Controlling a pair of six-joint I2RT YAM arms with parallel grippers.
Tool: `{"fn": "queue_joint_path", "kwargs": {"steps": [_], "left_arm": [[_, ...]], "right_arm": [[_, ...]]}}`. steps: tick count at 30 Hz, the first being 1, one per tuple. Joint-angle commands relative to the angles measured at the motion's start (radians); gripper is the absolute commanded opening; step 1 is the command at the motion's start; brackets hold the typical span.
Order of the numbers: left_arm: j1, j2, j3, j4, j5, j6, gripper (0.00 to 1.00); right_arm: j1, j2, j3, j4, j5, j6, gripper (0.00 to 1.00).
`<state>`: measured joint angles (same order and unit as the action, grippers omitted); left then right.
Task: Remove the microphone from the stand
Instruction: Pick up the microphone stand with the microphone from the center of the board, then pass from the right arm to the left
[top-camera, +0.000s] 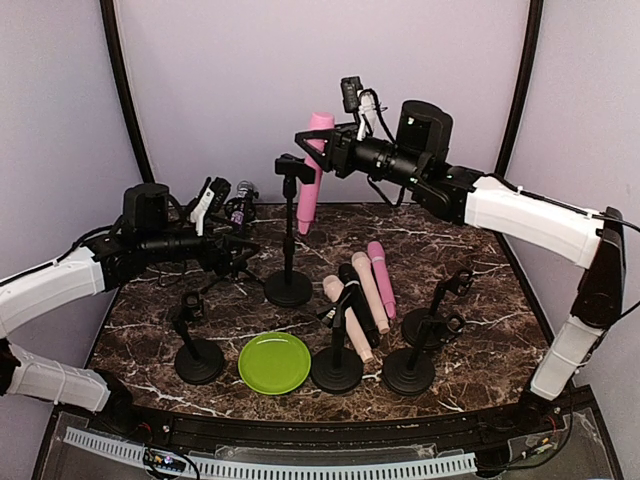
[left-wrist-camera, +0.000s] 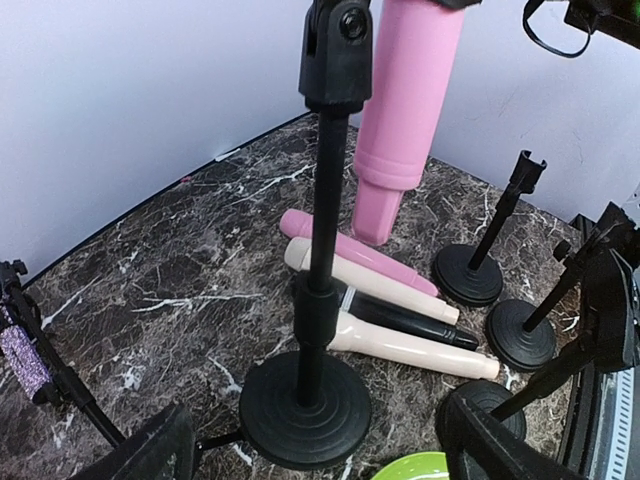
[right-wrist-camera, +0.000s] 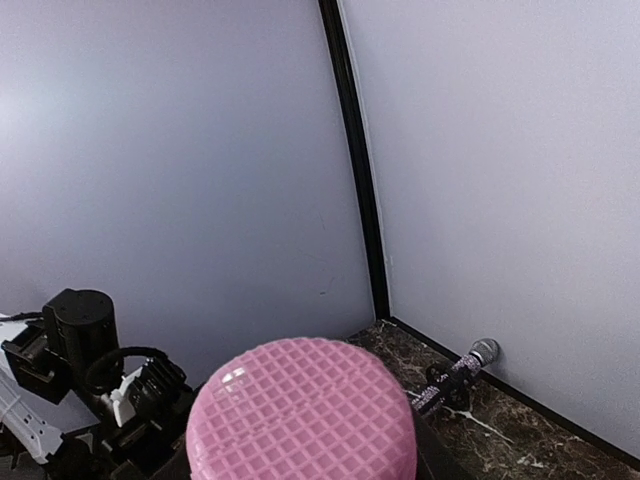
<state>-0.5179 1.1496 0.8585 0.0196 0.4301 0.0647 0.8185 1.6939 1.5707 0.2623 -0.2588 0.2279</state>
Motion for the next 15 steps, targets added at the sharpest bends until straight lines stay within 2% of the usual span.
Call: {"fn": "queue_joint_path", "kwargs": {"steps": [1, 8, 15], "left_arm": [[-0.046, -0.006, -0.031, 0.078, -0.003, -0.004, 0.89], [-0.12, 0.048, -0.014, 0.083, -0.109, 0.003, 0.9], [-0.146, 0.083, -0.004, 0.166, -0.017, -0.013, 0.9]], "right_arm": [[-0.015, -0.102, 0.042, 0.228, -0.093, 0.113, 0.0], [-0.018, -0.178, 0.01, 0.261, -0.104, 0.178, 0.0], [-0.018, -0.223, -0.037, 0.295, -0.074, 0.232, 0.0]]}}
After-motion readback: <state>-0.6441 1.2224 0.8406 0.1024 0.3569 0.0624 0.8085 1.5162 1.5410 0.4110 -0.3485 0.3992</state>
